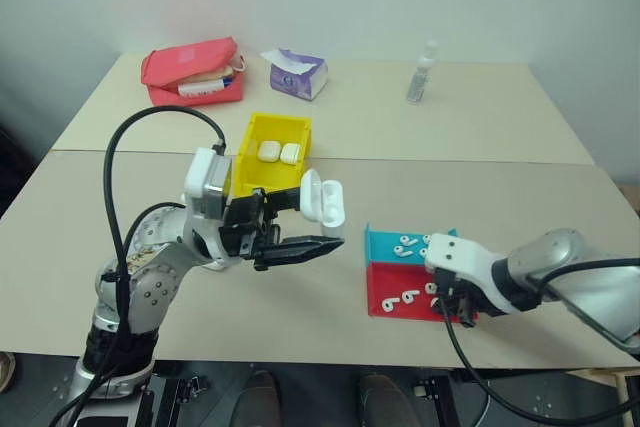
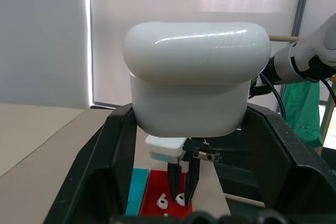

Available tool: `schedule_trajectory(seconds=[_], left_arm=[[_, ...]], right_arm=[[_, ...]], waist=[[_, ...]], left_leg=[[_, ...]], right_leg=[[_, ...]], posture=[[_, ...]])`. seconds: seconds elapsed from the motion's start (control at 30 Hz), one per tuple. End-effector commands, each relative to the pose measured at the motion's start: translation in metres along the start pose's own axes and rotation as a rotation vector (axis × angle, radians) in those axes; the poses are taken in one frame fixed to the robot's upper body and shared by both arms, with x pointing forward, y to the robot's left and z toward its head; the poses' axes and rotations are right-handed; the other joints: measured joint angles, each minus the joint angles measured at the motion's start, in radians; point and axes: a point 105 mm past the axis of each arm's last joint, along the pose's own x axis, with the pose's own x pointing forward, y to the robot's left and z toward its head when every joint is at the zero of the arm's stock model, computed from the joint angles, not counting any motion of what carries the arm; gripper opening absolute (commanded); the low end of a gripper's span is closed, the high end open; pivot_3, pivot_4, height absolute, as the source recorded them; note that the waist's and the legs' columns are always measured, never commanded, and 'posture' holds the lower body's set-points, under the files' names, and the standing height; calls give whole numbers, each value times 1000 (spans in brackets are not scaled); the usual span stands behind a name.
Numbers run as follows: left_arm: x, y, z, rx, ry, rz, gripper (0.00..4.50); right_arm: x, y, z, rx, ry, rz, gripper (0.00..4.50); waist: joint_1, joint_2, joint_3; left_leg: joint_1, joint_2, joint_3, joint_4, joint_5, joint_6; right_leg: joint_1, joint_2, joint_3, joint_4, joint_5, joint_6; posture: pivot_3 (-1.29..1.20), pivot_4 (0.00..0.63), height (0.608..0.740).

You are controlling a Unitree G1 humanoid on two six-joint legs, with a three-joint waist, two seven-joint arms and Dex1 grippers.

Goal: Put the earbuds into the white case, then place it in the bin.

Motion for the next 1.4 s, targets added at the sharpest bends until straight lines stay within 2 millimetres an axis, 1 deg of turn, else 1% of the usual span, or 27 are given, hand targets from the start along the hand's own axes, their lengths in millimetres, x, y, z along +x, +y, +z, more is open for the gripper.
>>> schedule_trajectory(seconds=[0.03,0.07,0.13,0.2,0.27,0.33,0.43,0.53,0.6,0.73,0.9,1.07,1.23,1.33,1.4], left_arm=[[4,2,3,30,-15,-33,2722],[4,5,3,34,-16,-33,2722],[4,9,3,41,-14,-33,2722],[3,12,2,53,0,-41,2722],[3,14,0,61,12,-55,2722],[4,17,-1,63,12,-60,2722],[6,22,0,71,11,-62,2722],[10,25,3,75,17,-70,2722],[14,24,7,84,20,-81,2722],[22,23,15,96,23,-90,2722],[28,24,19,96,42,-92,2722],[30,26,18,92,49,-96,2722],[27,26,15,83,61,-106,2722],[26,27,13,80,65,-104,2722],[24,28,11,75,69,-104,2722]], right_arm=[[-32,-10,37,-89,-315,-69,614],[-44,-14,48,-113,-462,-105,614],[-64,-21,60,-124,-684,-171,614],[-79,-26,71,-94,-890,-214,614],[-94,-33,84,-2,-1095,-214,614],[-103,-32,96,22,-1229,-169,614],[-109,-26,112,11,-1341,-101,614],[-112,-19,132,5,-1414,-35,614],[-110,-10,142,-20,-1426,16,614],[-103,1,149,-59,-1414,62,614],[-99,11,159,-97,-1421,78,614],[-96,13,162,-113,-1424,69,614],[-98,10,163,-97,-1448,58,614],[-95,14,162,-112,-1437,66,614],[-97,15,162,-110,-1457,71,614]], waist=[[0,-1,0],[0,-1,0],[0,-1,0],[0,-1,0],[-4,-1,0],[-7,0,1],[-4,0,1],[-4,0,1],[-4,0,1],[-1,0,1],[-2,1,1],[-3,1,1],[-3,1,1],[-3,1,1],[-3,1,1]], left_leg=[[0,0,0,0,0,0],[0,0,0,0,0,0],[0,0,-1,0,0,0],[0,0,-2,0,0,0],[0,-1,-2,0,0,0],[0,0,-2,-1,0,0],[0,0,-2,-1,0,0],[-1,0,-2,-1,0,0],[-1,0,-2,-1,0,0],[-1,0,-2,-1,0,0],[-1,0,-2,-1,0,0],[-1,0,-2,-1,0,0],[-1,0,-2,-1,0,0],[-1,0,-2,-1,0,0],[-1,0,-2,-1,0,0]], right_leg=[[0,0,0,0,0,0],[0,0,-1,0,0,0],[1,0,-1,-1,0,0],[2,0,-2,-1,0,0],[2,0,-1,-1,0,0],[1,0,-1,0,0,0],[1,0,-2,0,0,0],[1,0,-2,0,0,0],[1,0,-2,0,0,0],[1,0,-2,0,0,0],[1,0,-2,0,0,0],[1,0,-2,0,0,0],[0,0,-2,0,0,0],[0,0,-2,0,0,0],[0,0,-2,0,0,0]], posture=[[0,150,740],[0,150,740],[0,150,740],[0,150,740],[0,150,740],[0,150,740],[0,150,740],[0,150,740],[0,150,740],[0,150,740],[0,150,740],[0,150,740],[0,150,740],[0,150,740],[0,150,740]])
